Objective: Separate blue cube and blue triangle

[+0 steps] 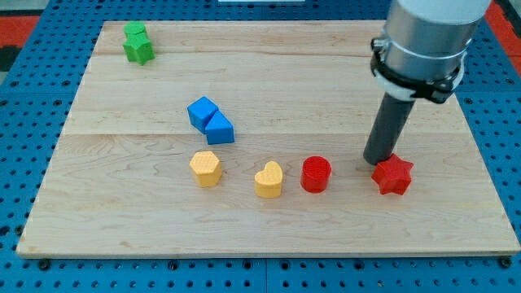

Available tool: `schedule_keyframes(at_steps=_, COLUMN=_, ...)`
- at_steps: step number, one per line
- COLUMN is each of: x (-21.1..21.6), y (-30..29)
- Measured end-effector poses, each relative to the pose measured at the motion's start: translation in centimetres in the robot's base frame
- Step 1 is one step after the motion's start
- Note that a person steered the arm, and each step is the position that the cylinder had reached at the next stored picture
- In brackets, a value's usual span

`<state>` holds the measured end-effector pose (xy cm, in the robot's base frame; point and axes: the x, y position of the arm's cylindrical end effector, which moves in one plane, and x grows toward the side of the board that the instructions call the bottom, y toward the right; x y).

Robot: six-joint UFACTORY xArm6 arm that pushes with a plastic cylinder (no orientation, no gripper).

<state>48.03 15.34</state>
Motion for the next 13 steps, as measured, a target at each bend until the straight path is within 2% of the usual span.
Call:
schedule_keyframes(at_steps=1, x=-3.0, y=2.5)
schedule_keyframes(at_steps=2, x=0.2, y=11.4)
schedule_keyframes(at_steps=3, x=7.7, y=5.8)
schedule_keyframes(at_steps=4, x=8.7, y=-7.6)
schedule_keyframes(at_steps=5, x=8.6, y=-13.5)
schedule_keyframes(at_steps=7, x=6.5, y=-13.8)
schedule_keyframes(at_steps=8, x=10.5, y=-16.4)
schedule_keyframes(at_steps=9, x=9.0, y=-28.4)
schedule_keyframes(at_steps=10, x=3.9, y=-37.2)
schedule_keyframes(at_steps=11, x=-2.3, y=-35.6)
schedule_keyframes(at_steps=12, x=-4.7, y=-30.9)
schedule_keyframes(at_steps=13, x=-4.7, y=-28.9)
